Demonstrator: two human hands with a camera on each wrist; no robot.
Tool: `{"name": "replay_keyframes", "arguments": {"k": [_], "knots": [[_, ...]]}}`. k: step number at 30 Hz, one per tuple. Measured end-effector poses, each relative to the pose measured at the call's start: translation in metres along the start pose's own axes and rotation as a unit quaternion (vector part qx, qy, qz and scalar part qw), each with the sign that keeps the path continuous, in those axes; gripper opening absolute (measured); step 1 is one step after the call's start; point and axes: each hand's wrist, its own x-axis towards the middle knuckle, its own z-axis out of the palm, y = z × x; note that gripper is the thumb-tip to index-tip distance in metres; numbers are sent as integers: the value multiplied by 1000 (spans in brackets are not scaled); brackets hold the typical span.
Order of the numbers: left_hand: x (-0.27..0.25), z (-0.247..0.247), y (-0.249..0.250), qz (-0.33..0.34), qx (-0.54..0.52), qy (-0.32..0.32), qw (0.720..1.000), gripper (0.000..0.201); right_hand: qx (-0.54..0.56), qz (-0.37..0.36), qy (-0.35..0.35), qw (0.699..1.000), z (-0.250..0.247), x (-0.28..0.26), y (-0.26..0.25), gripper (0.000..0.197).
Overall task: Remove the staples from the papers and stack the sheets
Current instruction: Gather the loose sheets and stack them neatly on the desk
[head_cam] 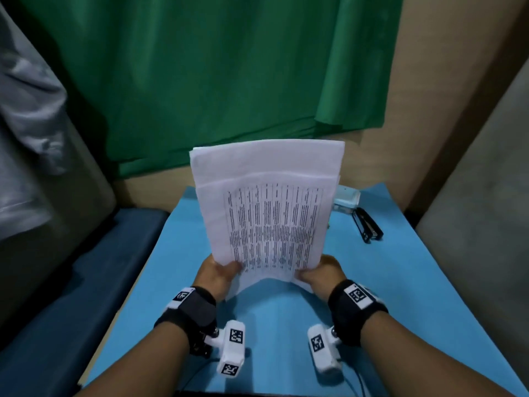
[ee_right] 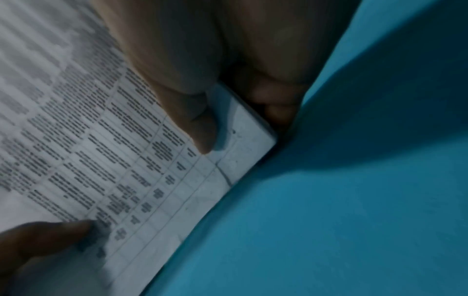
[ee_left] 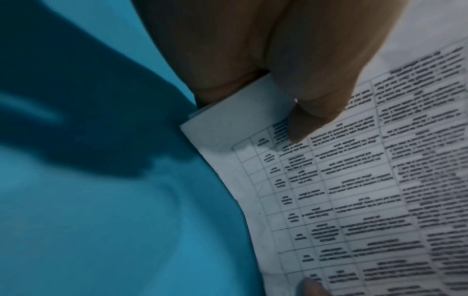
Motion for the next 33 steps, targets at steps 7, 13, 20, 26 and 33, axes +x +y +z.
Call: {"name": "replay_keyframes", "arguments": {"k": [7,13,20,26,33], "knots": [[-43,9,22,-179,-323,-19,929,25,288,-22,-4,957,-34,-7,-50,8],[-131,31,27,-211,-80,-330,917,19,-83,-149,6,985,-37,25,-69,17],[-72,5,72,277,385,-74,877,51,-367,-148,-191,898,-31,25,-101,13],[15,13,50,38,224,-259,939,31,-509,-225,-241,795,-22,35,-118,28],[27,38,19,82,179,-135,971,29,-245,-112,-99,958,-71,89,-94,8]]}}
